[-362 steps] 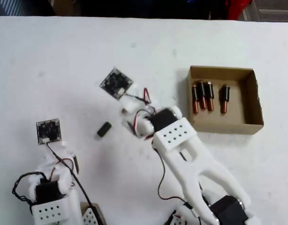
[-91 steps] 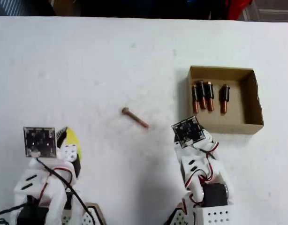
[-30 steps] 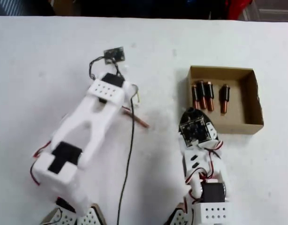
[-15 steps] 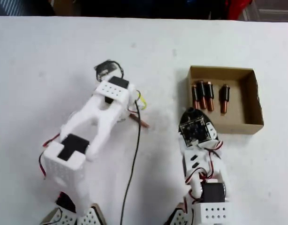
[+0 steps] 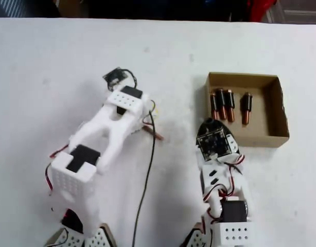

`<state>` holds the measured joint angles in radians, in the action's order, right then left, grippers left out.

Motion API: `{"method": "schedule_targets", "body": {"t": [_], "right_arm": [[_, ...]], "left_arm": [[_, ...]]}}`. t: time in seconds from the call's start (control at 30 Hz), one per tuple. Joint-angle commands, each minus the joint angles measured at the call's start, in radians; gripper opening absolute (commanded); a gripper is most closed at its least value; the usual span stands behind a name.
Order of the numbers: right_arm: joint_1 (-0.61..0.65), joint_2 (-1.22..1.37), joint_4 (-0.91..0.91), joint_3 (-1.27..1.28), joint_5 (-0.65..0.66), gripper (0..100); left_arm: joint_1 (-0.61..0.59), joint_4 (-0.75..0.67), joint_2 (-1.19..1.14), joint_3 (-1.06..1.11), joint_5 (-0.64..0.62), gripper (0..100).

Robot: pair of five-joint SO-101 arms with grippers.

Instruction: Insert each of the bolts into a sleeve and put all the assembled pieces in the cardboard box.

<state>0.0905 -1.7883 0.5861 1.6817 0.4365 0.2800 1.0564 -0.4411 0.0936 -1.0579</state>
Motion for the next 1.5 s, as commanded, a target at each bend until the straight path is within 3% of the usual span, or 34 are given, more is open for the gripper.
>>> {"method": "schedule_targets", "body": {"t": [0.0,0.13,0.37,0.53,0.67,0.83,0.87,1.23,1.47], "right_arm": [[-0.001,-0.01,0.004,0.008,-0.006,1.6],[-0.001,-0.01,0.004,0.008,-0.006,1.6],[-0.002,-0.01,0.004,0.008,-0.006,1.6],[-0.001,-0.008,0.005,0.008,-0.006,1.6],[0.001,-0.01,0.025,0.008,-0.006,1.6],[0.044,-0.012,0.05,0.008,-0.006,1.7],[0.047,-0.012,0.05,0.008,-0.006,1.7],[0.116,-0.013,0.048,0.008,-0.006,1.7],[0.223,-0.013,0.028,0.008,-0.006,1.7]], "left_arm": [[-0.042,-0.023,0.007,-0.043,-0.009,7],[-0.038,-0.023,-0.044,-0.052,-0.009,13],[-0.042,-0.026,-0.119,-0.104,-0.005,14],[-0.042,-0.003,-0.117,-0.106,0.173,14],[-0.042,0.0,-0.117,-0.107,0.209,13],[-0.042,0.0,-0.117,-0.107,0.213,1],[-0.042,0.0,-0.117,-0.107,0.226,3],[-0.05,0.017,-0.114,-0.115,0.555,2],[-0.068,0.23,-0.033,-0.262,0.671,2]]}}
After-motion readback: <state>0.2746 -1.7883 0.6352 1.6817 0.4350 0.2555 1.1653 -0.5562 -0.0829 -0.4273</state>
